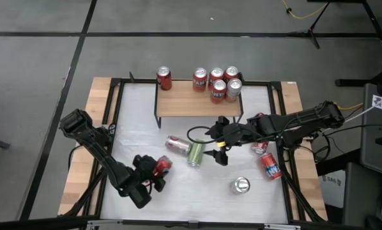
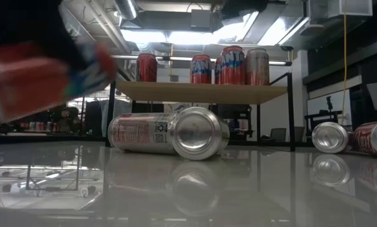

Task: Place canned beverage on shelf
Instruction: Put the orange soda can aligned with the other soda can on the shelf

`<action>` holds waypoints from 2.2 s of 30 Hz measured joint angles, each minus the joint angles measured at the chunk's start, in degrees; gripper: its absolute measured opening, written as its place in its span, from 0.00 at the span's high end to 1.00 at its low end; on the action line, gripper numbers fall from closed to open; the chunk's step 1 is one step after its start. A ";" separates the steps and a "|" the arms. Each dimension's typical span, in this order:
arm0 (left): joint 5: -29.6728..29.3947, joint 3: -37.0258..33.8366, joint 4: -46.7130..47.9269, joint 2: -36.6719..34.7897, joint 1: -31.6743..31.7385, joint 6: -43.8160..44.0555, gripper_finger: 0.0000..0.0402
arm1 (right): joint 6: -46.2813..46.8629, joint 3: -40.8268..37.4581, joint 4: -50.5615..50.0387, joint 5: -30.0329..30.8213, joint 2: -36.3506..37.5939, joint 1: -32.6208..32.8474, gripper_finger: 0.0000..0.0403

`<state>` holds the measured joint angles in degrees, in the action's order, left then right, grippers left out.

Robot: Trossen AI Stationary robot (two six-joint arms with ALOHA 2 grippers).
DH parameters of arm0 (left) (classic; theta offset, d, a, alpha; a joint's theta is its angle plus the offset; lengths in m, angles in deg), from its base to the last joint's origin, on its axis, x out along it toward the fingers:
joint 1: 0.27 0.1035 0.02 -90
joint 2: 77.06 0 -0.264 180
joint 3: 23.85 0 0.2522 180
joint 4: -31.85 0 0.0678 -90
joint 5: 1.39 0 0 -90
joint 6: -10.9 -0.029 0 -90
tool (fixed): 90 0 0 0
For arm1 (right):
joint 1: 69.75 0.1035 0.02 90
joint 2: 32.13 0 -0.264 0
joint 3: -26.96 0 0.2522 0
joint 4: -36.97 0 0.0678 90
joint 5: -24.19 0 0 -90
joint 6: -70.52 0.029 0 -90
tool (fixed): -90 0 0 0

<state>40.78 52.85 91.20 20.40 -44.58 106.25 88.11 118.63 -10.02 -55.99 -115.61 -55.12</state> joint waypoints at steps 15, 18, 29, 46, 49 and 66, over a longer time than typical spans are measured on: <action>-6.93 0.00 -38.12 -1.13 11.60 -63.69 0.32 | -8.93 0.02 12.07 -9.79 0.00 -0.02 0.08; -1.61 0.00 -45.44 -1.13 14.59 -71.31 0.32 | -8.99 0.01 11.78 -11.71 0.00 -0.02 0.08; 14.64 0.00 -57.86 -1.13 21.85 -83.42 0.29 | -9.40 0.02 2.82 -13.97 0.00 0.05 0.08; 20.16 0.00 -61.01 -1.19 25.05 -83.78 0.29 | -16.01 0.02 -2.50 -13.88 0.00 0.05 0.08; 20.12 0.00 -61.41 -1.19 25.37 -82.13 0.29 | -16.51 0.02 -2.50 -11.94 0.00 0.05 0.08; 21.91 0.00 -61.81 -1.19 26.94 -77.75 0.29 | -16.63 0.02 -2.83 -9.20 0.01 0.05 0.26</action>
<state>62.69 52.85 29.39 19.21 -17.64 28.50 71.47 118.65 -12.85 -65.19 -115.60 -55.07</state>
